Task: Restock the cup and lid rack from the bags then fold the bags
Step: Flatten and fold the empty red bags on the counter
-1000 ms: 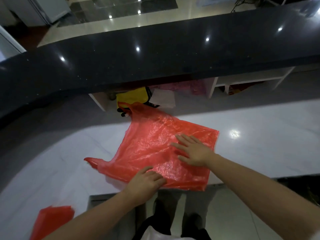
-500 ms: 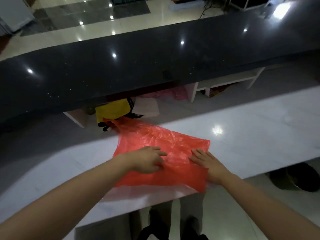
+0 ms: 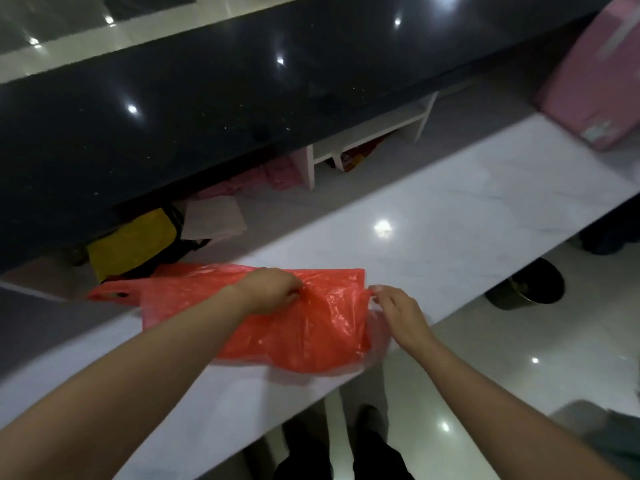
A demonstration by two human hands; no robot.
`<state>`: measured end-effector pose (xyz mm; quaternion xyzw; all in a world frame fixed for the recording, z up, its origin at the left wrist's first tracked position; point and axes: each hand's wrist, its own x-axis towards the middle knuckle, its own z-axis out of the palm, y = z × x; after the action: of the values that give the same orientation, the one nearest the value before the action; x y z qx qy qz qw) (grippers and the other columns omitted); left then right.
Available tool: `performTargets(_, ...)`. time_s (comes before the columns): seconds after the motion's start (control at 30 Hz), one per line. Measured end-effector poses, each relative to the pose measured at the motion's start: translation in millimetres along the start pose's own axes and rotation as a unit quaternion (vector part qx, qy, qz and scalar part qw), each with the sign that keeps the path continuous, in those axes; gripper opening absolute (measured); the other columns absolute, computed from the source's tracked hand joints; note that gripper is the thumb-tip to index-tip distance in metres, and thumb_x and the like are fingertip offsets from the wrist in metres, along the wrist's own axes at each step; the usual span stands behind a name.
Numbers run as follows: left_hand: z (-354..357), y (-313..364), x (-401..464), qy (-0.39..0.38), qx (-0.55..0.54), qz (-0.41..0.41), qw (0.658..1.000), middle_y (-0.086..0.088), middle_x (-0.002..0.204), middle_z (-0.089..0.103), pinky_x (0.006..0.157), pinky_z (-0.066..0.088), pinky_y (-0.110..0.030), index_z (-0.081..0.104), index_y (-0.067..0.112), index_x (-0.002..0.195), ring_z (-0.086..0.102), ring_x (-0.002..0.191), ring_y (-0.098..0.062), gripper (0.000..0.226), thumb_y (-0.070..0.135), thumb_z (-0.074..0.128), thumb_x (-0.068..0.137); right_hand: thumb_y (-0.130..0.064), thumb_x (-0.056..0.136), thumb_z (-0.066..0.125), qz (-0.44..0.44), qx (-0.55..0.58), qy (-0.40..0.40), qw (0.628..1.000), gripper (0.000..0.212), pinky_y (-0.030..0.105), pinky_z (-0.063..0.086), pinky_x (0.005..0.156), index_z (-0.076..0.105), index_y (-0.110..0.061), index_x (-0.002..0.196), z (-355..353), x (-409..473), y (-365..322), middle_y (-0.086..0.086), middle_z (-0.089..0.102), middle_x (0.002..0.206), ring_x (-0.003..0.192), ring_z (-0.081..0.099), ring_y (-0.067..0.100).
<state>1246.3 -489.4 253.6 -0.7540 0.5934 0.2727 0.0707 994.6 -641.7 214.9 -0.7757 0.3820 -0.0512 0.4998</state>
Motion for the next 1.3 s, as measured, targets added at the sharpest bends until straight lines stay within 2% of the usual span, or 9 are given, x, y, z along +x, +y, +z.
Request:
performTargets(0.1,2.2,2.2,-0.2,0.012,0.021,-0.01,1.0,0.003,0.129,0.066,0.094,0.05,-0.037,0.063,0.032,0.125,0.062,0.114,-0.024,0.029,0.035,0.049,0.1,-0.073,0.095,0.035,0.044,0.102,-0.04,0.993,0.059,0.021,0.044,0.078,0.076,-0.032,0.087,-4.7,-1.7,-14.0,-0.012,0.075,0.087,0.086,0.067,0.001)
performTargets(0.2,8.4,4.8,-3.5,0.025,0.042,-0.031,0.998,0.004,0.123,0.067,0.09,0.05,-0.038,0.063,0.033,0.121,0.063,0.11,-0.023,0.028,0.038,0.045,0.101,-0.085,0.082,0.039,0.033,0.111,-0.093,0.989,0.077,0.025,0.047,0.076,0.077,-0.018,0.085,-8.3,1.2,-25.6,-0.006,0.076,0.086,0.081,0.07,0.006)
performTargets(0.4,24.8,8.0,-15.4,0.049,-0.016,-0.069,0.996,0.0,0.124,0.065,0.093,0.048,-0.039,0.064,0.026,0.118,0.059,0.115,-0.025,0.027,0.034,0.047,0.099,-0.042,0.092,0.065,0.028,-0.024,-0.086,0.996,0.028,0.031,0.057,0.072,0.073,-0.018,0.081,0.5,12.2,-24.9,-0.003,0.074,0.079,0.075,0.07,0.013)
performTargets(0.53,36.4,6.1,-16.0,0.096,-0.028,-0.065,0.993,0.001,0.146,0.05,0.107,0.04,-0.038,0.068,0.023,0.124,0.047,0.132,-0.026,0.033,0.035,0.054,0.097,-0.039,0.097,0.061,0.005,-0.118,-0.071,0.99,0.028,0.017,0.04,0.061,0.058,-0.03,0.071,5.6,23.5,-18.7,-0.013,0.064,0.076,0.074,0.062,0.006)
performTargets(0.73,43.7,5.2,-16.6,0.124,-0.053,-0.106,0.985,0.002,0.114,0.067,0.088,0.047,-0.039,0.066,0.022,0.112,0.059,0.108,-0.024,0.02,0.031,0.053,0.098,-0.032,0.102,0.054,0.031,-0.2,-0.087,0.975,0.036,0.029,0.038,0.064,0.049,-0.027,0.067,10.7,52.5,-17.3,-0.005,0.062,0.077,0.077,0.059,0.02)
performTargets(0.9,57.0,4.5,-20.0,0.145,-0.082,-0.163,0.972,0.005,0.111,0.069,0.081,0.043,-0.035,0.06,0.027,0.117,0.063,0.103,-0.023,0.02,0.031,0.055,0.098,-0.043,0.097,0.06,0.058,-0.24,-0.103,0.963,0.034,0.033,0.051,0.069,0.062,-0.023,0.07,8.2,65.2,-21.5,-0.003,0.066,0.074,0.075,0.064,0.019)
performTargets(1.07,74.3,18.9,-21.7,0.185,-0.071,-0.169,0.966,0.0,0.145,0.049,0.114,0.033,-0.043,0.043,0.03,0.147,0.042,0.133,-0.028,0.062,0.019,0.05,0.087,-0.053,0.094,0.06,0.059,-0.294,-0.099,0.949,0.037,0.033,0.05,0.067,0.063,-0.022,0.073,11.2,69.1,-30.4,-0.004,0.066,0.077,0.074,0.062,0.017)
performTargets(1.17,76.7,42.7,-17.1,0.185,-0.072,-0.158,0.967,0.0,0.157,0.038,0.122,0.022,-0.049,0.038,0.033,0.15,0.029,0.147,-0.024,0.059,0.038,0.031,0.091,-0.054,0.094,0.059,0.054,-0.31,-0.09,0.945,0.04,0.032,0.046,0.063,0.062,-0.02,0.073,12.9,68.6,-33.5,-0.003,0.065,0.076,0.072,0.061,0.017)
performTargets(1.3,97.0,57.4,-12.6,0.109,-0.075,-0.171,0.976,0.006,0.169,-0.002,0.124,-0.003,-0.055,0.008,0.043,0.158,-0.005,0.156,-0.022,0.062,0.063,0.01,0.1,-0.057,0.094,0.057,0.061,-0.314,-0.095,0.943,0.044,0.032,0.046,0.063,0.062,-0.018,0.074,13.4,69.3,-38.0,-0.001,0.065,0.076,0.072,0.061,0.019)
